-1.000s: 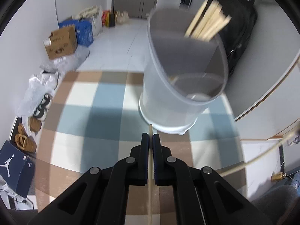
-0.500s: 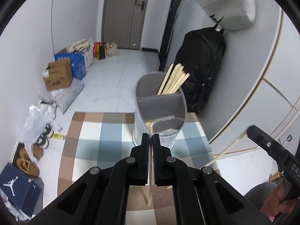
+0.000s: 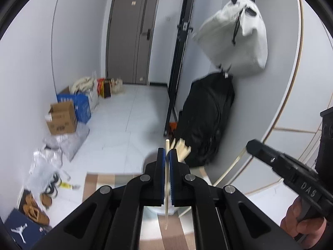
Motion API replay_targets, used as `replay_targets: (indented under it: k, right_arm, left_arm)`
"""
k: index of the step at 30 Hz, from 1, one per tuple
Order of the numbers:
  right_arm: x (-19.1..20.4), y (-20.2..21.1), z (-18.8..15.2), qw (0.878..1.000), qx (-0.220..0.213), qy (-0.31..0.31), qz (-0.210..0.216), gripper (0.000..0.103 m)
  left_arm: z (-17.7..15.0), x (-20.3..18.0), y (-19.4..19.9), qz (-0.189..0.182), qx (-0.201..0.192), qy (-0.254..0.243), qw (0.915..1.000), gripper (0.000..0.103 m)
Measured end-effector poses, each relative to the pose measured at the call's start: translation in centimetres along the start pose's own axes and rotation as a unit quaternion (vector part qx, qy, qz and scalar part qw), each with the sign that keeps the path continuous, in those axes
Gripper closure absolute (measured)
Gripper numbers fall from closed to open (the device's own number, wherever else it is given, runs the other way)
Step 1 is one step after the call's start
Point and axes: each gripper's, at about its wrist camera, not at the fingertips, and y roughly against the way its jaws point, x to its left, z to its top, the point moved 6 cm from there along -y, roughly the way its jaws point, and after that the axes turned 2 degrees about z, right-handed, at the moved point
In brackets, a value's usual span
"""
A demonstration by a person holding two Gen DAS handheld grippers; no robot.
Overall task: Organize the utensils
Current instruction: 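Carry both held chopsticks up over the white holder, then lower both chopsticks into the white holder and open both tools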
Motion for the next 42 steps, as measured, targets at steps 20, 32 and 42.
replay_targets:
  k: [20,32,42]
  right_arm:
    - [-0.9,-7.7,7.2,1.000,-0.013,0.019,-0.013,0.098]
    - [-2.2,-11.0,4.8,0.999,0.015,0.026,-0.026,0.098]
    - [-2.3,-12.2,4.2,0.999,0.031,0.023,-0.020,0.098]
  left_arm:
    - [5.0,2.0,-5.8,0.004,-0.036,-0.019,0.9992,0.103]
    - [4.1,2.9,-8.3,-0.009,-0.015,-0.012,0.9998,0.103]
    - [3.4,3.1,-9.6,-0.027,0.002,-0.004,0.9996,0.103]
